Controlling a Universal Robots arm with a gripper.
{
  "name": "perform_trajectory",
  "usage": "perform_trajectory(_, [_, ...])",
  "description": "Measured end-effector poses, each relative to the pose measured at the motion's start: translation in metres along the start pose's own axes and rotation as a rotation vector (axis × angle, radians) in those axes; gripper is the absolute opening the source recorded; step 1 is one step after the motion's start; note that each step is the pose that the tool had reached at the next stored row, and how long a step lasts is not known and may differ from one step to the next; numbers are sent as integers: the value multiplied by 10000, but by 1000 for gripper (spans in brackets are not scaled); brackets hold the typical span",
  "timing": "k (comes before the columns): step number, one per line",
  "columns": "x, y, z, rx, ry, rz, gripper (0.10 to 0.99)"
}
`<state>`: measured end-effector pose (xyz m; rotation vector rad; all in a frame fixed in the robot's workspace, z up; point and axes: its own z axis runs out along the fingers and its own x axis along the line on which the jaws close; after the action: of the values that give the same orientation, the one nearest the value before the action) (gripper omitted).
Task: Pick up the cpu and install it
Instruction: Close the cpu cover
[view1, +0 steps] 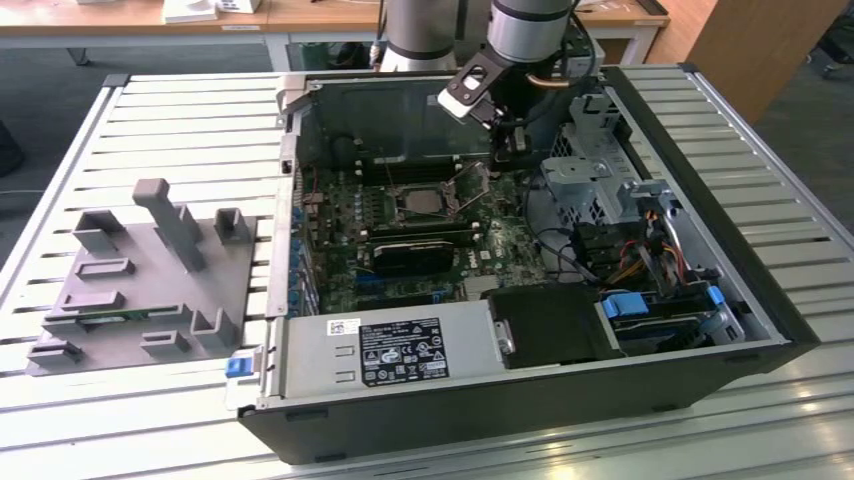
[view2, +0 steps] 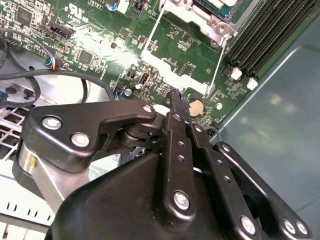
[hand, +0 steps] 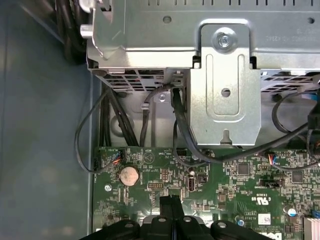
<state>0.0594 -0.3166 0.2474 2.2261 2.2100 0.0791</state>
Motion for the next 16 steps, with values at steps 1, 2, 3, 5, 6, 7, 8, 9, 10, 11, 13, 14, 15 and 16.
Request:
perform_trajectory(1, [0,1,11,2,0,5,106])
perform_trajectory(2, [-1,2,20,2,0,11,106])
perform_trajectory(3, [-1,2,29,2,-1,18,106])
perform_trajectory(5, [-2,2,45,3,-1,24,106])
perform_trajectory(6, [-2,2,49,3,-1,25,106])
perform_trajectory(7, [-4,2,50,4,-2,26,106])
perform_trajectory(8, [-4,2,50,4,-2,26,106])
perform_trajectory(9, [-4,2,50,4,-3,27,106])
perform_trajectory(10, [-3,2,50,6,-2,27,106])
perform_trajectory(11, [-3,4,50,6,-1,26,106])
perform_trajectory(13, [-5,3,53,7,0,27,106])
perform_trajectory(14, [-10,3,55,7,-1,27,106])
perform_trajectory(15, [-17,4,57,8,-2,26,106])
perform_trajectory(16, [-24,3,61,7,-1,26,106])
